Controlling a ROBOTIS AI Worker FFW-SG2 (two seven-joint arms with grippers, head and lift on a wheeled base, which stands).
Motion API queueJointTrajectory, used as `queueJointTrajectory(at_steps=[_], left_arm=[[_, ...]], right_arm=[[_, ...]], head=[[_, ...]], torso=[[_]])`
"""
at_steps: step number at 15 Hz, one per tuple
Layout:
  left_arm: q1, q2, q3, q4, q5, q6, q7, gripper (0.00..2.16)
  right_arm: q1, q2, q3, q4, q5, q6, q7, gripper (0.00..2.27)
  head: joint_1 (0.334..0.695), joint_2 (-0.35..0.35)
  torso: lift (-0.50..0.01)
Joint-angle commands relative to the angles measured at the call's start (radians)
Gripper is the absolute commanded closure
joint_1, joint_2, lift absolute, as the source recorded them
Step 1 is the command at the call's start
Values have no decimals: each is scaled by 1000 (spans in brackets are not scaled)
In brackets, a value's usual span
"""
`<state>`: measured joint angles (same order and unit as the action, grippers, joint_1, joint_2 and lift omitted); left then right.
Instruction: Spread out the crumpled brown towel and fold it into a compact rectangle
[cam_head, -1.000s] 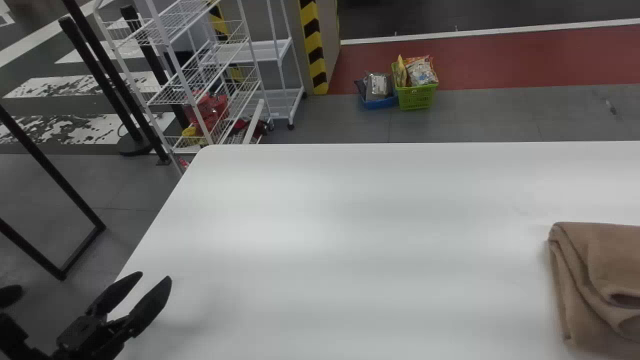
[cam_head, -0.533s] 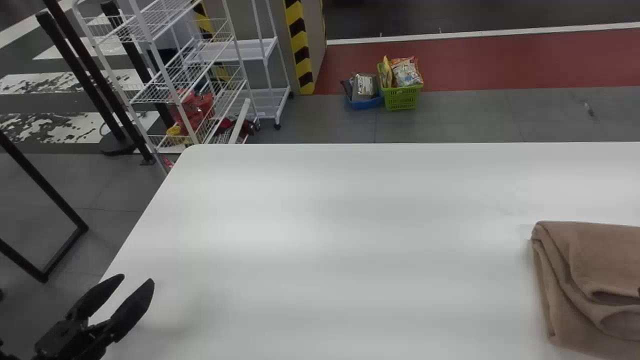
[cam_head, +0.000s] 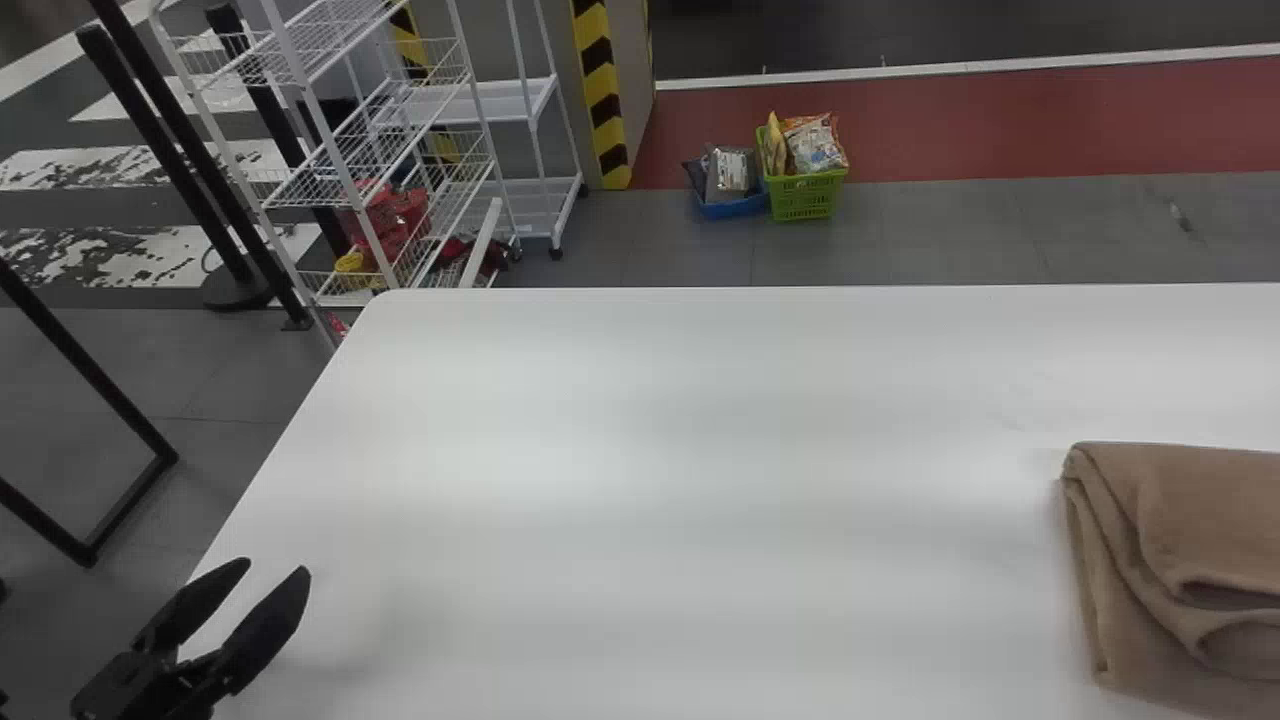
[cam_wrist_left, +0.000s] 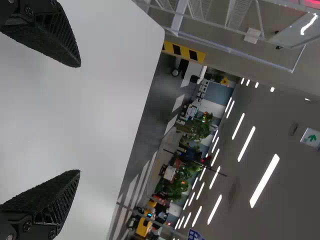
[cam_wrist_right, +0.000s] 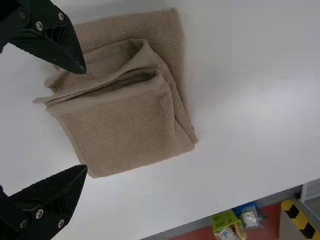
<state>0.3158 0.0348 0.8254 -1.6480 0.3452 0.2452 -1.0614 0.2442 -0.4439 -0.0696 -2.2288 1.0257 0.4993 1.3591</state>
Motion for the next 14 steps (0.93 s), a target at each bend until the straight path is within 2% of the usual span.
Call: queueJointTrajectory(at_steps=[1,4,7,10,12,14], left_arm=[[0,-7,-3,-1,0,0,1,46],[0,-16,-6,-1,-3,-3,1,46],[3,-16,0,-3,-3,-3,1,46],[6,-16,8,-3,-2,-7,0,46],[6,-16,3,-3,-2,-7,0,46],[6,-15,0,-1,-2,-7,1,46]], right_arm=[[-26,-9,8,66,4,-34,8,198],[-95,-6,54,189,7,-49,8,289],[-128,11,79,216,-9,-43,8,410],[-131,14,77,216,-24,-24,8,694],[-126,17,77,215,-22,-24,8,1031],[-122,17,74,215,-22,-21,8,1180]], head=[[695,199],[695,176],[695,174],[695,190],[695,196],[695,197]], torso=[[-127],[-127],[-127],[-127],[-127],[-127]])
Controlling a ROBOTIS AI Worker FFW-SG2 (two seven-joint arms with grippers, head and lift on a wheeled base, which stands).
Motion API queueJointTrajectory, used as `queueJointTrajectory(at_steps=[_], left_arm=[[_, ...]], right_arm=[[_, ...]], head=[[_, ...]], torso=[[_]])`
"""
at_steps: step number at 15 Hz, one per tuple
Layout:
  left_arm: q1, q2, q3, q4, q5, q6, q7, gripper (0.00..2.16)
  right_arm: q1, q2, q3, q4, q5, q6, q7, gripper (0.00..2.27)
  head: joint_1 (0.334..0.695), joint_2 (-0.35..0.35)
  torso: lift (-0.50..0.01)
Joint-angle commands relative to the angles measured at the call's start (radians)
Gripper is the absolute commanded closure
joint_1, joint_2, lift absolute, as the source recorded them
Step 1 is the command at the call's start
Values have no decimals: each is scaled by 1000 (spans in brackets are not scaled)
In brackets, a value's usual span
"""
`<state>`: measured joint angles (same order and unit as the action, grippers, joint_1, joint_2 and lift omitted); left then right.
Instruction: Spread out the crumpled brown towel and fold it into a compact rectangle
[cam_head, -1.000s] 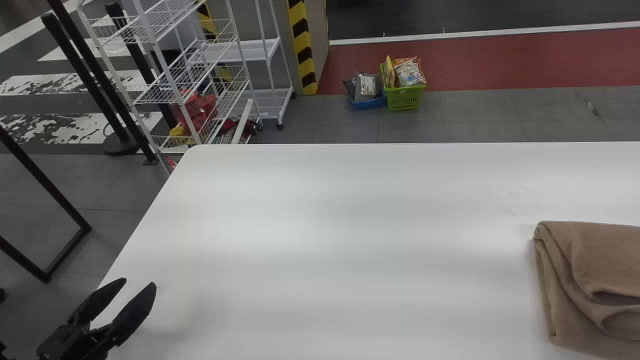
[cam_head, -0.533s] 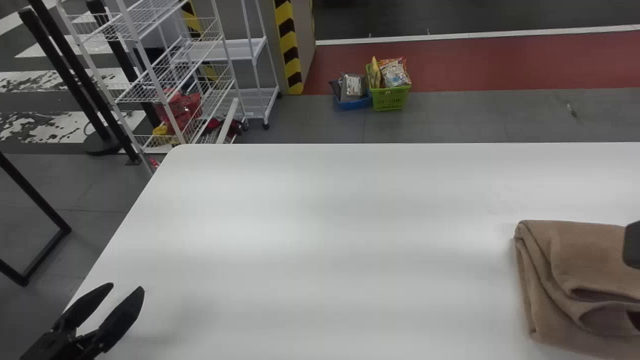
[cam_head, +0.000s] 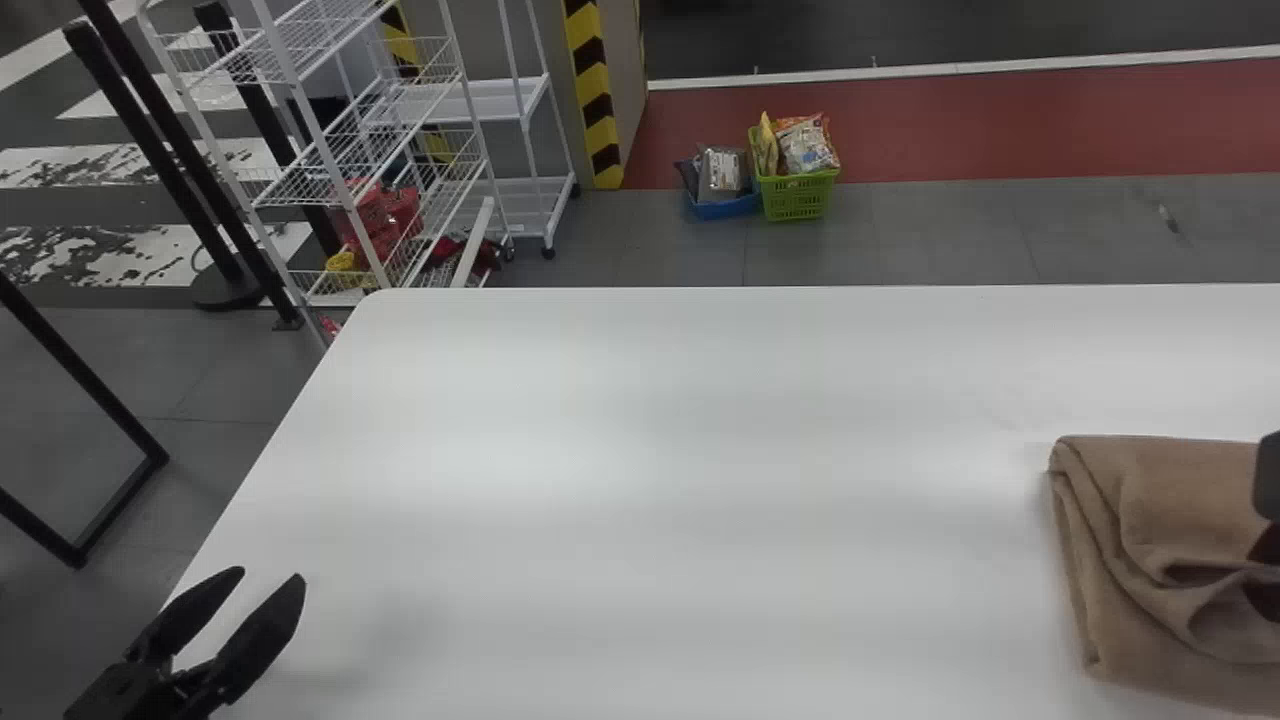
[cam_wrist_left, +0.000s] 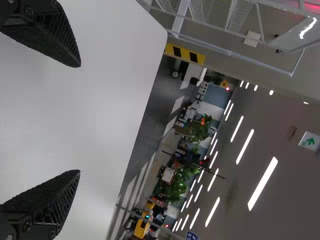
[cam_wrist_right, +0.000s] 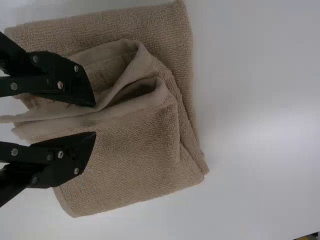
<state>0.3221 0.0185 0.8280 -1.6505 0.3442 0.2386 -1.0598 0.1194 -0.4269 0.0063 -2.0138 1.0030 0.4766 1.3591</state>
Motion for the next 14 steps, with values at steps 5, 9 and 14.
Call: queueJointTrajectory(at_steps=[5,9,14], left_arm=[[0,1,-3,3,-1,0,1,46],[0,0,-4,1,-1,0,-2,46],[0,0,-4,3,1,0,-2,46]], right_arm=[[25,5,-74,-71,-89,38,8,1420],[83,0,-112,-212,-138,78,8,1420],[194,-3,-108,-270,-76,75,8,1420]], head=[[695,192],[695,191],[695,210]], torso=[[-127],[-127],[-127]])
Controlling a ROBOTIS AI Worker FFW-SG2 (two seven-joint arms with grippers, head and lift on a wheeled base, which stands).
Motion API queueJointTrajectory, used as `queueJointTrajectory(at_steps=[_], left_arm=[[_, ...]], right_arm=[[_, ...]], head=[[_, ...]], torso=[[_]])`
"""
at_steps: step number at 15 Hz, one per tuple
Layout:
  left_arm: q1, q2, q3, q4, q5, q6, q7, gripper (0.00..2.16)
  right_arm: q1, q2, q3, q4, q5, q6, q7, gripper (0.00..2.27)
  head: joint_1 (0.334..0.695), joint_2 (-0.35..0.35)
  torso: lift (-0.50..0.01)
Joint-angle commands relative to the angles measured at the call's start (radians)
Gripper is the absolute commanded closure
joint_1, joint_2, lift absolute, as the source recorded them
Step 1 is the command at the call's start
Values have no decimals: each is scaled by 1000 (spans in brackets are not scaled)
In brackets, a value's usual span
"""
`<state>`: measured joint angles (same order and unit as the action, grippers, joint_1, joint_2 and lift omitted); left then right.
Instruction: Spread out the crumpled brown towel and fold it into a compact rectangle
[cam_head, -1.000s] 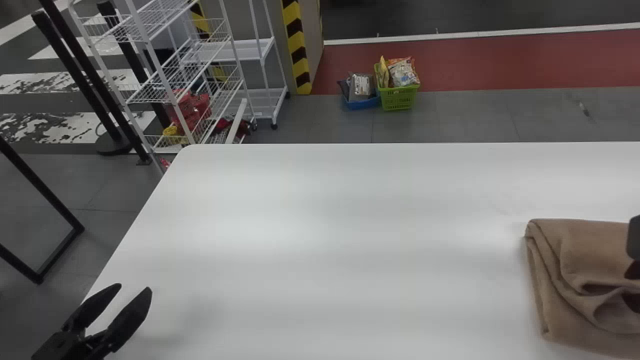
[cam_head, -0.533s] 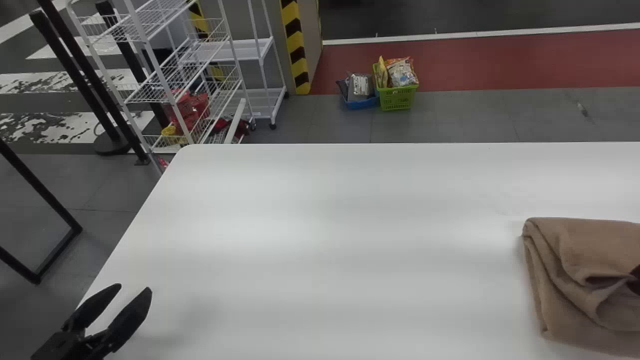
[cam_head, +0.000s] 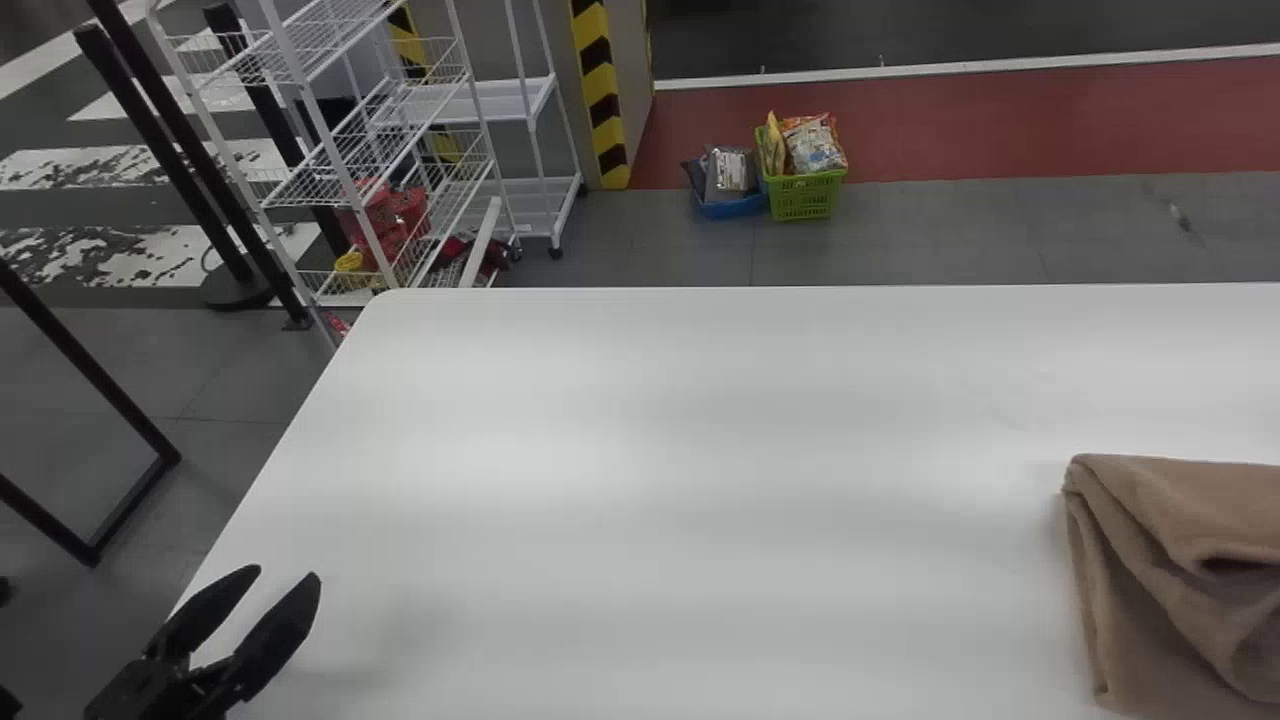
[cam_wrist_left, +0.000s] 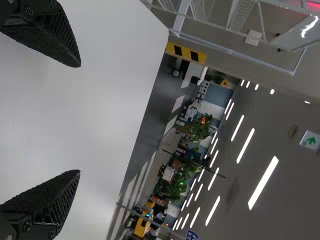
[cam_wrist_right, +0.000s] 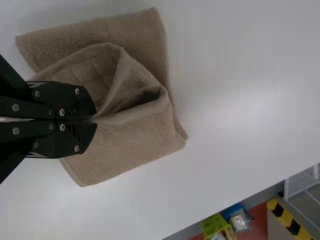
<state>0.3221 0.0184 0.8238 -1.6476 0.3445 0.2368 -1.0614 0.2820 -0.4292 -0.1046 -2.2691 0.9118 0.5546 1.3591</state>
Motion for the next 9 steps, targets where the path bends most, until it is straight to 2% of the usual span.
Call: queueJointTrajectory(at_steps=[1,4,8,9], left_arm=[[0,2,0,0,1,-1,0,46],[0,2,0,-1,1,-1,-2,46],[6,2,-15,-11,2,5,-22,46],[9,0,-28,-11,4,5,-35,53]], right_arm=[[48,-2,5,-33,25,-6,8,1420],[77,3,25,-44,64,-9,8,1420],[29,21,-18,-56,-2,37,8,1420],[3,40,-20,-56,-19,49,8,1420]], head=[[695,211],[695,223],[695,228],[695,222]], torso=[[-127],[-127],[-127],[-127]])
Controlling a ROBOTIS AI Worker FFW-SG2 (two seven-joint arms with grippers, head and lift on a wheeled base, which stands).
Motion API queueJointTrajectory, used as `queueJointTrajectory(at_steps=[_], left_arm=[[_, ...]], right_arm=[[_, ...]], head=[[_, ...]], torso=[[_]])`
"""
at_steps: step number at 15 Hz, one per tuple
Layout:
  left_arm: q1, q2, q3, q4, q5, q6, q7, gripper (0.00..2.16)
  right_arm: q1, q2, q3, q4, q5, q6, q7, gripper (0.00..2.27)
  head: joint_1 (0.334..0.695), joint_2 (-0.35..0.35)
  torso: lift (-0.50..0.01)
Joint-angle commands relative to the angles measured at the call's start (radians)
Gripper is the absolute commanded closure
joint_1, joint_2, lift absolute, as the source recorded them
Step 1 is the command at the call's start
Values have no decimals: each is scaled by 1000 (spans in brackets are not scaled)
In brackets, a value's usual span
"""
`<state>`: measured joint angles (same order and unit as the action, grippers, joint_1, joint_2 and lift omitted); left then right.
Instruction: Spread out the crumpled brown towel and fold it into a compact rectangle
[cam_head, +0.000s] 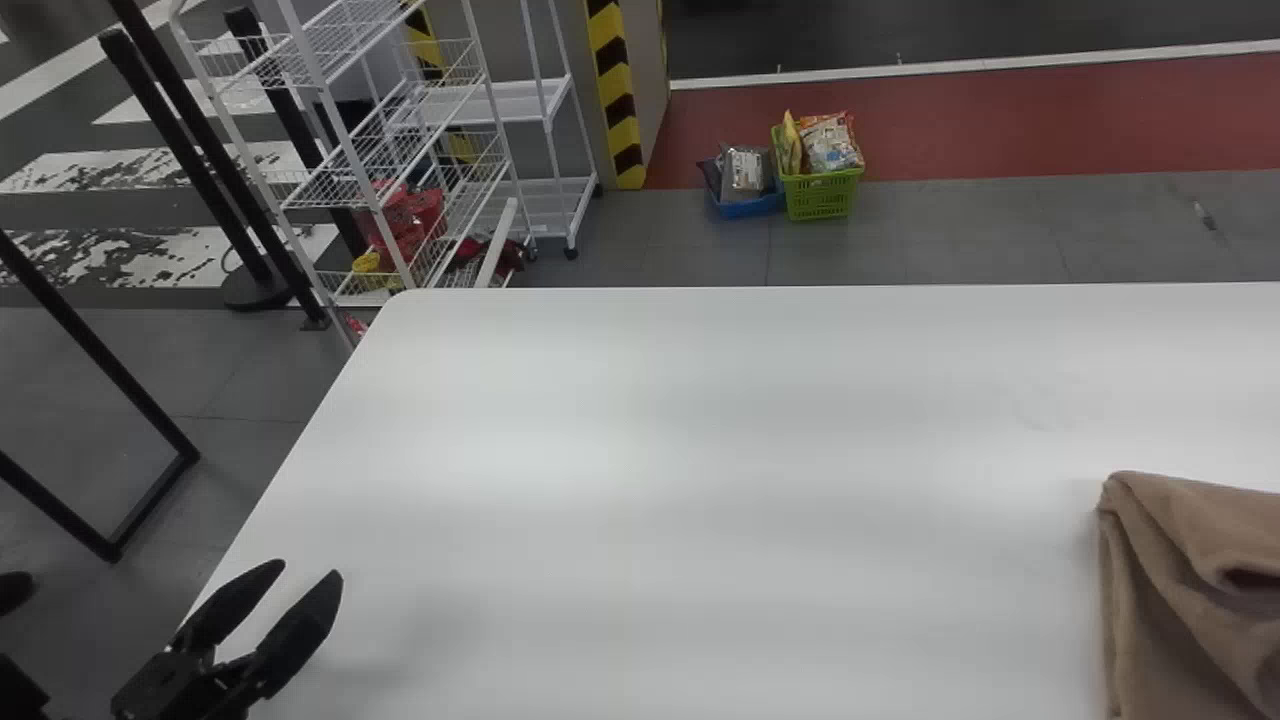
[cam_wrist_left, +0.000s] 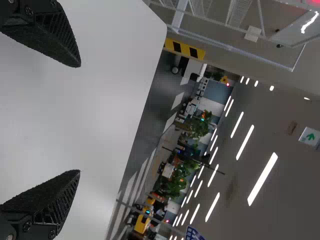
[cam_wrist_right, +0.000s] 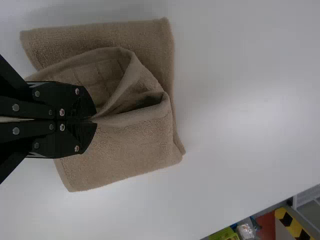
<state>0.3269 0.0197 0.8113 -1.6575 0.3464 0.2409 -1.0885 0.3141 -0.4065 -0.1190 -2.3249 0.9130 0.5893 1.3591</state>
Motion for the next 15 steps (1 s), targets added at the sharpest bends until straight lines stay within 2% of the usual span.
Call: queueJointTrajectory(at_steps=[1,4,7,10,12,13,15], left_arm=[[11,0,-37,-8,3,10,-21,53],[46,-10,-141,-42,9,10,-33,56],[58,-10,-205,-50,-29,7,-42,83],[66,-9,-256,-50,-46,4,-36,100],[63,-6,-264,-51,-50,-2,-34,100],[63,-6,-264,-56,-50,-2,-34,100],[67,-6,-253,-62,-47,-2,-42,100]], right_arm=[[-44,26,-1,2,-26,27,8,1420],[-73,44,21,4,-48,85,8,1420],[-30,32,85,-14,7,106,8,1420],[-30,38,150,-8,35,103,8,1420],[-63,86,214,-1,37,152,8,1420],[-79,103,245,4,37,180,8,1420],[-116,115,329,42,86,198,8,1420]], head=[[695,213],[695,167],[695,119],[695,86],[695,82],[695,101],[695,136]], torso=[[-127],[-127],[-127],[-127],[-127],[-127],[-127]])
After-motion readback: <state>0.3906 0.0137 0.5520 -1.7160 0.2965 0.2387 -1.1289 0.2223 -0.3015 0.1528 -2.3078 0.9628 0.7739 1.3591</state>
